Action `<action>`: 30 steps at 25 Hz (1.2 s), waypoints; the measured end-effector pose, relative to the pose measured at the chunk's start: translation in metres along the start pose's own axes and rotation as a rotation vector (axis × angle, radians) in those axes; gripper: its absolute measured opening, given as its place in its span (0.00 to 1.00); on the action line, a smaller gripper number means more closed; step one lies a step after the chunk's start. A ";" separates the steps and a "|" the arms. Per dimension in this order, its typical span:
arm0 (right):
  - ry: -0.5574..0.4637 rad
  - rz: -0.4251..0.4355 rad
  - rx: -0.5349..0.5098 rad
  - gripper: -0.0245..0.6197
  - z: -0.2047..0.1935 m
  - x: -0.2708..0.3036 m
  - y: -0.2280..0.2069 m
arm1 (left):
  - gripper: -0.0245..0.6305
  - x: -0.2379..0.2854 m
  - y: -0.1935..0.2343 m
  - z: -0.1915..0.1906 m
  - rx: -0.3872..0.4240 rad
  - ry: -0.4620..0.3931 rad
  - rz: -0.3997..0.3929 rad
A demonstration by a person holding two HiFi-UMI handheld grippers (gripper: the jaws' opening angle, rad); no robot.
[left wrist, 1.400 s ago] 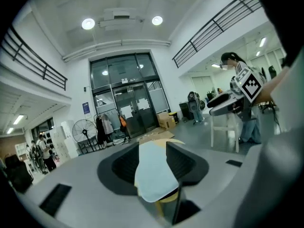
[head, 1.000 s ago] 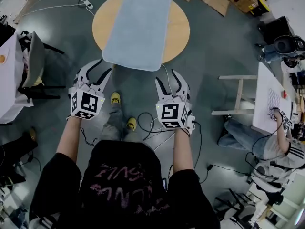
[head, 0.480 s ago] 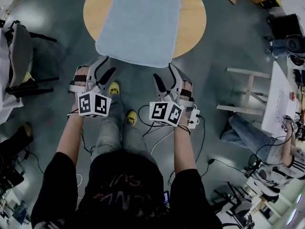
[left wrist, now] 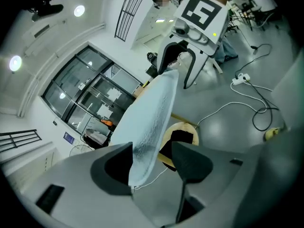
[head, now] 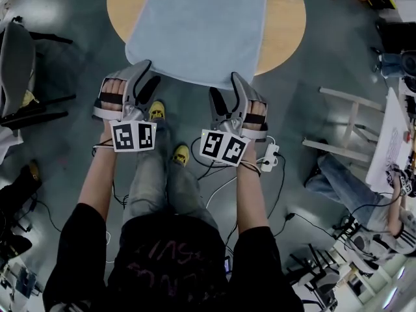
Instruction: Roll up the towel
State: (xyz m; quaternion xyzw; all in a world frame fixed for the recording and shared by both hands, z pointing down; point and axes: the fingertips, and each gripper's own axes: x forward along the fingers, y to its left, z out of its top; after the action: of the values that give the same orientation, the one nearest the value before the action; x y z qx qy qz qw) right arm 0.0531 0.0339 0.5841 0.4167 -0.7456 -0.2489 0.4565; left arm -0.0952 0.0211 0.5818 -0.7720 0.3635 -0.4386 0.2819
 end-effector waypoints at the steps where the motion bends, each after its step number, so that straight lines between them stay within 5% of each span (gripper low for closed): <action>1: -0.001 -0.008 -0.007 0.54 0.000 0.000 -0.001 | 0.42 0.001 0.001 -0.001 -0.004 0.000 0.005; 19: -0.029 0.042 0.014 0.09 0.013 -0.026 -0.021 | 0.08 -0.021 0.019 0.011 0.002 -0.040 -0.075; 30: -0.017 0.204 0.105 0.07 0.027 -0.024 -0.050 | 0.07 -0.024 0.049 0.030 0.014 -0.044 -0.187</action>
State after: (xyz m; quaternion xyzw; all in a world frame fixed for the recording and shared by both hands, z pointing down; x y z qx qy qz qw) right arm 0.0549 0.0279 0.5225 0.3601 -0.7999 -0.1653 0.4507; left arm -0.0926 0.0156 0.5200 -0.8101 0.2803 -0.4484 0.2531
